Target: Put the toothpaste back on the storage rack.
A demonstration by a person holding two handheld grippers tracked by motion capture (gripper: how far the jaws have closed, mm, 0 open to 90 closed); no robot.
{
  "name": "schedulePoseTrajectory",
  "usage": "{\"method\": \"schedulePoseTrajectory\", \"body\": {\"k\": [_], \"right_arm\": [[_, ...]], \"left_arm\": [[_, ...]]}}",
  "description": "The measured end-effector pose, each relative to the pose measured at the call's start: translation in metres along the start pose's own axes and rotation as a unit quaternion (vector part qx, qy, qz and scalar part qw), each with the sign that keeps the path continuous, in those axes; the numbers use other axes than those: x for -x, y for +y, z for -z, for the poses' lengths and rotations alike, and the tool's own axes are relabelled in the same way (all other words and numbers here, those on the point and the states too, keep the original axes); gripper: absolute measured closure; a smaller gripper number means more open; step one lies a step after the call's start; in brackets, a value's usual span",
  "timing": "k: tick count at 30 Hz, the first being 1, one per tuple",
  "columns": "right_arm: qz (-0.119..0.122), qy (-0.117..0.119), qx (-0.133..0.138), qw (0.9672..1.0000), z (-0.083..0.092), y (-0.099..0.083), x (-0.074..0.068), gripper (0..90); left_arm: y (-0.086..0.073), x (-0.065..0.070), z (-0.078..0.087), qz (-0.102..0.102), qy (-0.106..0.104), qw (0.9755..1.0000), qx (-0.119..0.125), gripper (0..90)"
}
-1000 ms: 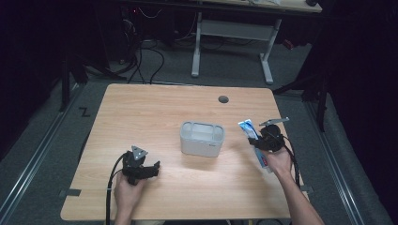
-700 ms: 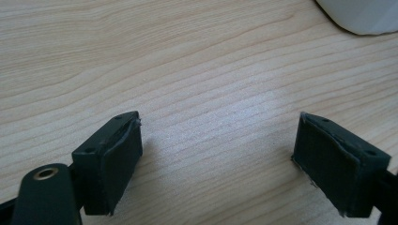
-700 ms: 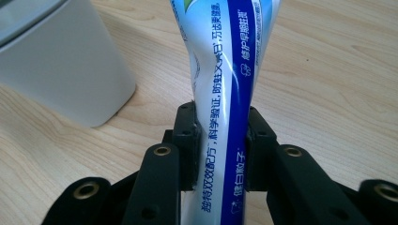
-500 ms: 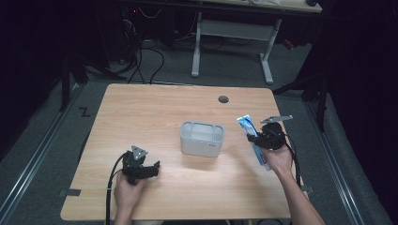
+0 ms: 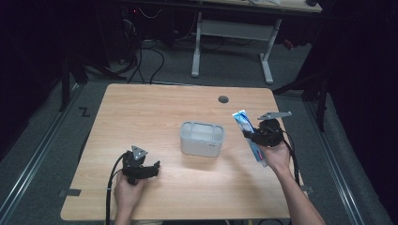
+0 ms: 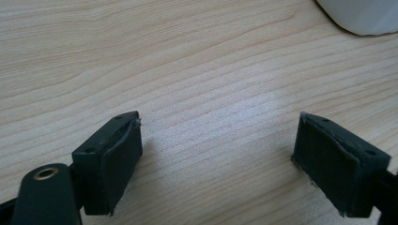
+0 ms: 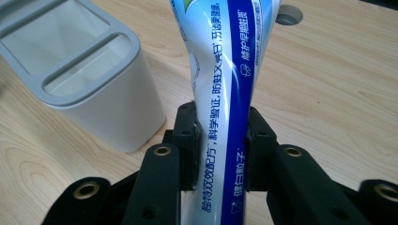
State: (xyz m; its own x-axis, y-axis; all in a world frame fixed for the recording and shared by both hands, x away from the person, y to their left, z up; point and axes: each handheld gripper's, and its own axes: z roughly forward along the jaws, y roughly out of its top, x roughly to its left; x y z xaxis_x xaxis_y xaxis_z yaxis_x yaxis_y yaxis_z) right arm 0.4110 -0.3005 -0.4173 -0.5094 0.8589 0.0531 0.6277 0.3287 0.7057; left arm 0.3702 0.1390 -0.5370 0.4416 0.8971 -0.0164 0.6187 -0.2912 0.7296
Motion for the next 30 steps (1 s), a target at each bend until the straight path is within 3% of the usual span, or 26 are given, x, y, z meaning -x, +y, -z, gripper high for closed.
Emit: {"method": "schedulePoseTrajectory", "body": {"k": [12, 30], "right_arm": [[-0.005, 0.022, 0.032, 0.9992, 0.011, 0.012, -0.007, 71.7], [0.017, 0.045, 0.067, 0.9966, 0.016, 0.039, -0.028, 71.4]], "left_arm": [[0.0, 0.0, 0.0, 0.0, 0.0, 1.0, 0.0, 16.1], [0.0, 0.0, 0.0, 0.0, 0.0, 1.0, 0.0, 16.1]]}}
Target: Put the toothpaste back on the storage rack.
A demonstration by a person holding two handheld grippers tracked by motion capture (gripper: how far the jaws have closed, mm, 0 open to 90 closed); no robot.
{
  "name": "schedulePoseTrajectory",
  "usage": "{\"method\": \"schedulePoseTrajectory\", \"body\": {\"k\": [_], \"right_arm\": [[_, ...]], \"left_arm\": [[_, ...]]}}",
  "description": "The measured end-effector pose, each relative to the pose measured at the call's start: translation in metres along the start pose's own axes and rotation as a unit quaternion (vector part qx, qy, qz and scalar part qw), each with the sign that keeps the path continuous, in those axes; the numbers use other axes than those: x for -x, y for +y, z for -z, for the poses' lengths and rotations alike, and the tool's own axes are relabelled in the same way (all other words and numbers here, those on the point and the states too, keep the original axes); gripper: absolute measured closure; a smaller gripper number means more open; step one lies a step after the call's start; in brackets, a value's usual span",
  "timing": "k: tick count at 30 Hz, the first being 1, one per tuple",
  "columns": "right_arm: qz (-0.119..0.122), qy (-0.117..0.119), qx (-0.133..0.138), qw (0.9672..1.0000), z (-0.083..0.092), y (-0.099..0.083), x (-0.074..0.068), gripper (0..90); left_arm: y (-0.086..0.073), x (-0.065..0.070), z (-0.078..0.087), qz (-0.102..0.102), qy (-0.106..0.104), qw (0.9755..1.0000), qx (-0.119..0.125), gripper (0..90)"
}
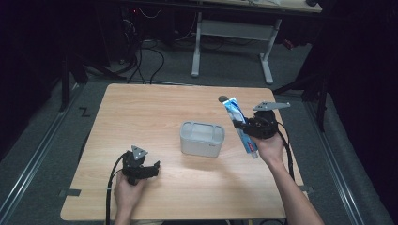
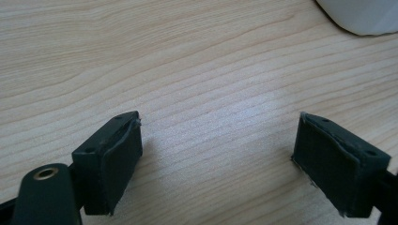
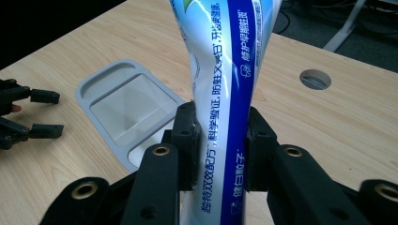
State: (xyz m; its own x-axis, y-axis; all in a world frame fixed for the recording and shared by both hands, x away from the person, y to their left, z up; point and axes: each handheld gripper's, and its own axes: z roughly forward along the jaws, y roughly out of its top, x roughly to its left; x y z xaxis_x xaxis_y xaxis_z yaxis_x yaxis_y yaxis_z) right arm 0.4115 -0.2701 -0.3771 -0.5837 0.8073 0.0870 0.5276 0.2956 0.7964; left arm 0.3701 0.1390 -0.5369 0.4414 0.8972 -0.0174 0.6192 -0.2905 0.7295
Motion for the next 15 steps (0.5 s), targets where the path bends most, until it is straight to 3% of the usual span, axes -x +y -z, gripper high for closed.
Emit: {"method": "schedulePoseTrajectory", "body": {"k": [15], "right_arm": [[0.014, 0.014, 0.018, 0.9996, -0.004, 0.013, -0.009, 71.1]], "left_arm": [[0.0, 0.0, 0.0, -0.002, -0.001, 1.0, -0.001, 16.1]]}}
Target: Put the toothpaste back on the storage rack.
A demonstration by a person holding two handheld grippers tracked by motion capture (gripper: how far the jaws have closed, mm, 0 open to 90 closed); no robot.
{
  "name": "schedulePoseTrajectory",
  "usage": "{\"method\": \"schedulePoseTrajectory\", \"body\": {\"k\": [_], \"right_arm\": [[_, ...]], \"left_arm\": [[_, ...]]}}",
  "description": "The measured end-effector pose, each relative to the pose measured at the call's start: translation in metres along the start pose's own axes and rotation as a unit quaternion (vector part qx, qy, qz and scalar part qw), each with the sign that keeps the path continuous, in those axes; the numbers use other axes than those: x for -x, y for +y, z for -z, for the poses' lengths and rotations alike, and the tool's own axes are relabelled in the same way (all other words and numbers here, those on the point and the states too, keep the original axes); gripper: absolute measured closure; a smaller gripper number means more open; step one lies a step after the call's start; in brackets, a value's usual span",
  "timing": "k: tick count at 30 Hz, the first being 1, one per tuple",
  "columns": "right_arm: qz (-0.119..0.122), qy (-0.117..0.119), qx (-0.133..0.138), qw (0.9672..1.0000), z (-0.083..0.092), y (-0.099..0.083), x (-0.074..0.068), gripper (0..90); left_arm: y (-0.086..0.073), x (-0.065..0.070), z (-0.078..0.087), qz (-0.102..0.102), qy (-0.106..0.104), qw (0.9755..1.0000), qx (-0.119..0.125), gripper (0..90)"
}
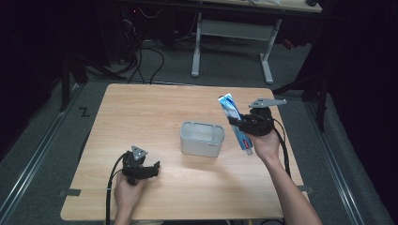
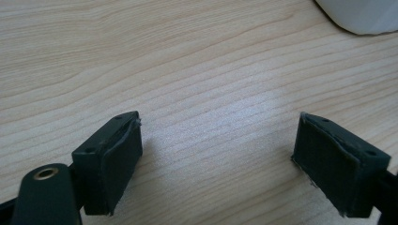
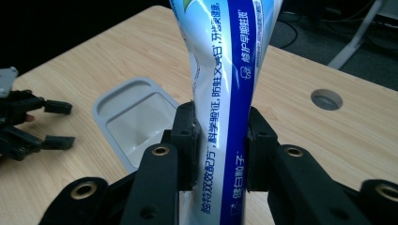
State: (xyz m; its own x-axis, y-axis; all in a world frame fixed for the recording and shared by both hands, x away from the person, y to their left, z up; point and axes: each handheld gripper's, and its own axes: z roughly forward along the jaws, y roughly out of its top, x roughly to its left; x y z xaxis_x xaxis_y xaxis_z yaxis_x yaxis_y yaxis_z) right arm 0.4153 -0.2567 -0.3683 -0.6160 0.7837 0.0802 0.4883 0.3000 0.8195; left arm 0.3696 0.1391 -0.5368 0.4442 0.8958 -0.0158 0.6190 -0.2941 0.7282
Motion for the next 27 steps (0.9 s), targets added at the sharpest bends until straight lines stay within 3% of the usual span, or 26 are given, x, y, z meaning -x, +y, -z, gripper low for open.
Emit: {"method": "schedulePoseTrajectory", "body": {"k": [27], "right_arm": [[0.019, 0.045, 0.04, 0.998, -0.015, 0.031, -0.016, 70.7]], "left_arm": [[-0.001, 0.001, 0.001, -0.002, -0.001, 1.0, 0.0, 16.1]]}}
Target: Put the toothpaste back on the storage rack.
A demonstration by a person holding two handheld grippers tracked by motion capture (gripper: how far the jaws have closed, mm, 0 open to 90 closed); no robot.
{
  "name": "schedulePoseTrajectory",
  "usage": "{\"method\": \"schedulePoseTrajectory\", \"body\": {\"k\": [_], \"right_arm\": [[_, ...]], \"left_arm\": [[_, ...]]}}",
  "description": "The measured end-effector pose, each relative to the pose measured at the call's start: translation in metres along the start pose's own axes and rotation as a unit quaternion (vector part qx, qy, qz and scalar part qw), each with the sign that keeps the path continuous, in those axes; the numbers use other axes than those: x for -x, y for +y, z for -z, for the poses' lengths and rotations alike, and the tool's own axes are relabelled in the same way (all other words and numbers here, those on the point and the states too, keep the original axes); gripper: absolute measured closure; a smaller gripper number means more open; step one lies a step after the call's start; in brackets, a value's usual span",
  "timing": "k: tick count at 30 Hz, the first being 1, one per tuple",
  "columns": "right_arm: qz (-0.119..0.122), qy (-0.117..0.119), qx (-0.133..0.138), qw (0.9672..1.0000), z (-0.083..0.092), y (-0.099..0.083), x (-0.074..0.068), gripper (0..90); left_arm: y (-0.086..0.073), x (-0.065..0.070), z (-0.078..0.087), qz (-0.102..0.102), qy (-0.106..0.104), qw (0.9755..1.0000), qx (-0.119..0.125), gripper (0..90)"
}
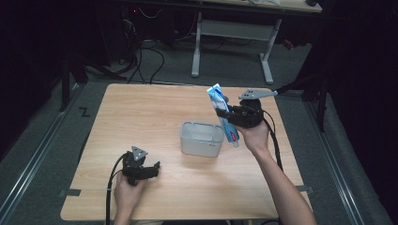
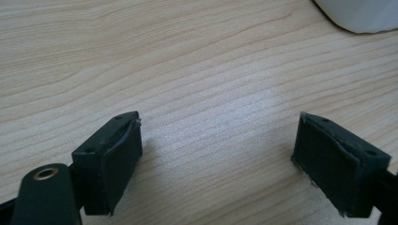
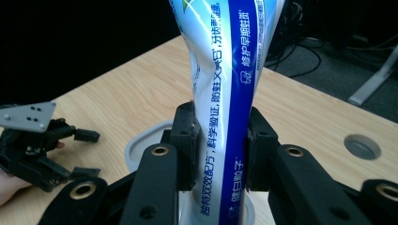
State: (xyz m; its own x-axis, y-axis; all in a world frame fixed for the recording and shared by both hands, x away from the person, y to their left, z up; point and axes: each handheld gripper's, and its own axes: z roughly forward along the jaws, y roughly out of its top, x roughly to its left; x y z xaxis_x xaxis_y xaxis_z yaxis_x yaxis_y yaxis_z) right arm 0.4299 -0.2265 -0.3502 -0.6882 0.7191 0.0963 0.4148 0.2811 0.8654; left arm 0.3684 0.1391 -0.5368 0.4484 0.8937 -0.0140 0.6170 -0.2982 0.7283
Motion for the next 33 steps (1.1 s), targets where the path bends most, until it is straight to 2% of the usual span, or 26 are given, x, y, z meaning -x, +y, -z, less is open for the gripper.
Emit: {"method": "schedulePoseTrajectory", "body": {"k": [9, 16, 24, 33], "right_arm": [[0.014, 0.01, 0.008, 0.9998, -0.016, 0.013, -0.008, 70.5], [0.01, 0.018, 0.008, 0.9998, -0.027, 0.015, -0.009, 70.6], [0.018, 0.017, 0.013, 0.9996, -0.036, 0.024, -0.014, 70.5], [0.029, 0.022, 0.006, 0.9993, -0.05, 0.034, -0.021, 70.5]], "left_arm": [[0.0, 0.0, 0.0, 0.001, 0.0, 1.0, 0.001, 16.1], [0.0, 0.0, 0.0, 0.001, 0.0, 1.0, 0.001, 16.1], [0.0, 0.0, 0.0, 0.001, 0.0, 1.0, 0.001, 16.1], [0.0, 0.0, 0.0, 0.0, 0.0, 1.0, 0.001, 16.1]]}}
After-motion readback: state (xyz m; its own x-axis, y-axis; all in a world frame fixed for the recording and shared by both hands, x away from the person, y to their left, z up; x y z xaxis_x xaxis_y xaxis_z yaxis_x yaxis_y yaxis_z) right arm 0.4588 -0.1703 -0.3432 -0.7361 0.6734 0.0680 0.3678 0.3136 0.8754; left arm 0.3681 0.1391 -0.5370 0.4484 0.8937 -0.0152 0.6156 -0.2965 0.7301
